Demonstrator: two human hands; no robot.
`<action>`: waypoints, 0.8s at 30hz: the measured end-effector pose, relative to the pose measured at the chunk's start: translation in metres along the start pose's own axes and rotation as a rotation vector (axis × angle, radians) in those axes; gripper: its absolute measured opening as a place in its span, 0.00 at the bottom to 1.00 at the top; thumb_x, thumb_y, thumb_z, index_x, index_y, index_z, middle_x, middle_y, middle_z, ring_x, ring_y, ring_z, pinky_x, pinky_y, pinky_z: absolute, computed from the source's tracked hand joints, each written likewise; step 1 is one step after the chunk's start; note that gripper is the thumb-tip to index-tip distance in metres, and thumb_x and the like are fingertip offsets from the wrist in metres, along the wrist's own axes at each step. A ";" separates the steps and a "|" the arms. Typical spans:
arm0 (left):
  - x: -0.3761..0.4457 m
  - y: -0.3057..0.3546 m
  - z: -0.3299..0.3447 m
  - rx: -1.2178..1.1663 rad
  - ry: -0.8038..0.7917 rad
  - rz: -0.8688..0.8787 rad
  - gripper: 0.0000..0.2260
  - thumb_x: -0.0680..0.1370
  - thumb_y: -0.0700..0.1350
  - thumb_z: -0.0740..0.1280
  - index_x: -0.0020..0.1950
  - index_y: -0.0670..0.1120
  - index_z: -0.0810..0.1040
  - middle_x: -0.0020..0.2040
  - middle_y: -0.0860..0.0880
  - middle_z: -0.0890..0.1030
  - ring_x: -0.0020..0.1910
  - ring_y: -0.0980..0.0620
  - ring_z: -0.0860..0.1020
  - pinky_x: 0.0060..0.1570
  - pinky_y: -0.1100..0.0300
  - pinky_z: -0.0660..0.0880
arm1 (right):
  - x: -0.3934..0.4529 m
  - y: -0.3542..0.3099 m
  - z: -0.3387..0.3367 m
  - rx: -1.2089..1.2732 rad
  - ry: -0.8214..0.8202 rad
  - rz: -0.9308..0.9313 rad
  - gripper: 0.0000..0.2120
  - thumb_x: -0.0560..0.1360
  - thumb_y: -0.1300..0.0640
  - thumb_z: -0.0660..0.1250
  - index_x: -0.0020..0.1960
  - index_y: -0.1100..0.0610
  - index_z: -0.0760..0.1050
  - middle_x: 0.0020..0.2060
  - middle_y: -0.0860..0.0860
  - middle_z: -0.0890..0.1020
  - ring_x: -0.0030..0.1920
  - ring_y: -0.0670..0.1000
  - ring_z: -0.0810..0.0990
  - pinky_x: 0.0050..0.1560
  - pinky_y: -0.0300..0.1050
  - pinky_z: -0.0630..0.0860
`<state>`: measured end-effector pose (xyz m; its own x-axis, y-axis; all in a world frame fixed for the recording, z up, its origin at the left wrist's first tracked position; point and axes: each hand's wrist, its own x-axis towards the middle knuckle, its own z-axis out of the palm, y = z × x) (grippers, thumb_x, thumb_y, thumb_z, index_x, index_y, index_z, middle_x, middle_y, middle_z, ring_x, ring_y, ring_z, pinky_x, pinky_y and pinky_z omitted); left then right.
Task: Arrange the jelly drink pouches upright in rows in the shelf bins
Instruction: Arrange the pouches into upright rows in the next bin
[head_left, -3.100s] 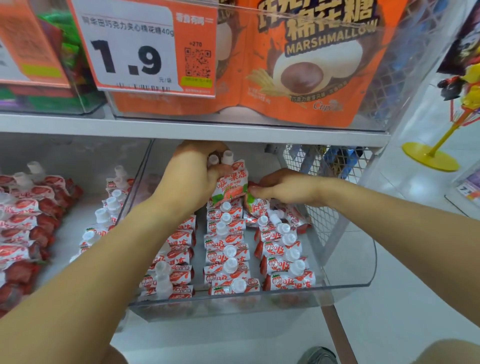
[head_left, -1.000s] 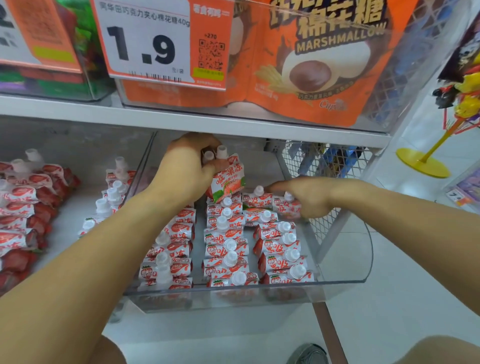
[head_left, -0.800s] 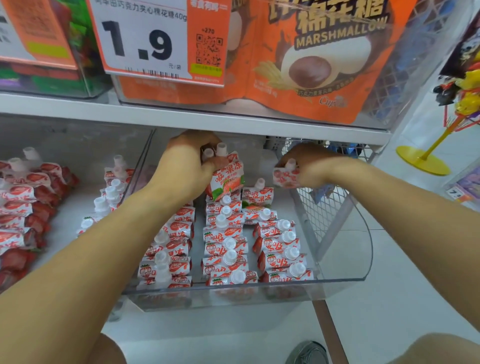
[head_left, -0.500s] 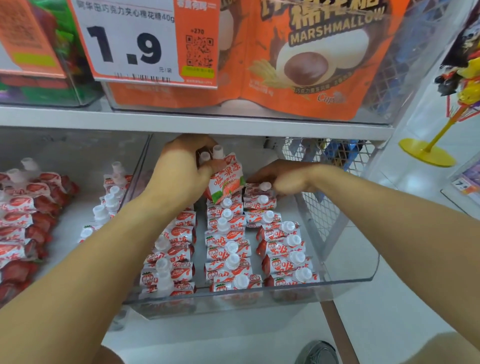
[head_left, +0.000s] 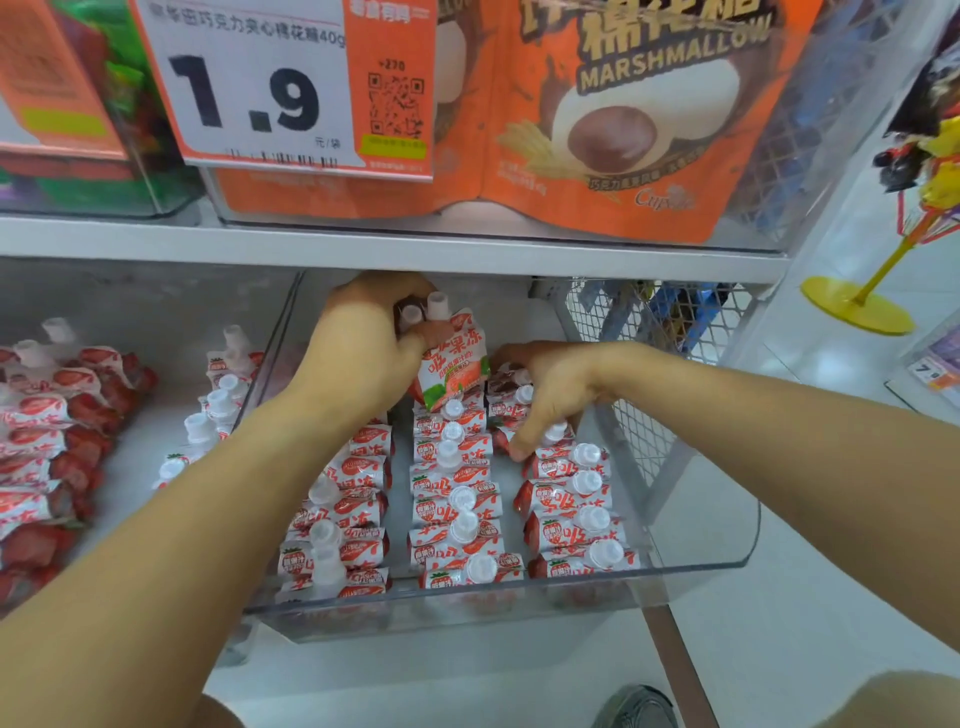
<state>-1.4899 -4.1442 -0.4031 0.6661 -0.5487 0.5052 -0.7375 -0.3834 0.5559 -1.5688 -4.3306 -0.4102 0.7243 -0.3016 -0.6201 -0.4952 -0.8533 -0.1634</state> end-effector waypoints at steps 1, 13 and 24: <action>0.000 0.000 0.000 0.002 -0.001 -0.002 0.07 0.74 0.44 0.73 0.50 0.45 0.82 0.44 0.50 0.80 0.41 0.51 0.75 0.36 0.69 0.66 | -0.001 0.000 -0.003 0.008 -0.011 -0.005 0.18 0.69 0.46 0.77 0.51 0.56 0.80 0.49 0.50 0.81 0.52 0.50 0.79 0.59 0.44 0.76; -0.003 0.002 0.000 -0.040 -0.014 -0.018 0.09 0.74 0.45 0.73 0.52 0.44 0.81 0.43 0.51 0.78 0.42 0.51 0.75 0.42 0.63 0.67 | -0.006 0.005 -0.002 0.027 -0.063 0.048 0.25 0.71 0.42 0.73 0.62 0.51 0.73 0.65 0.50 0.77 0.66 0.55 0.75 0.68 0.57 0.72; -0.002 0.003 0.002 -0.040 -0.012 -0.032 0.09 0.74 0.45 0.73 0.52 0.45 0.81 0.47 0.49 0.80 0.44 0.52 0.76 0.44 0.63 0.68 | -0.009 -0.018 -0.002 0.134 -0.114 0.042 0.22 0.75 0.39 0.68 0.62 0.52 0.77 0.58 0.51 0.82 0.49 0.52 0.81 0.57 0.46 0.76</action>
<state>-1.4943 -4.1460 -0.4040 0.6878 -0.5457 0.4787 -0.7105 -0.3711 0.5979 -1.5657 -4.3138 -0.3996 0.6462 -0.2796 -0.7101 -0.5893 -0.7741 -0.2314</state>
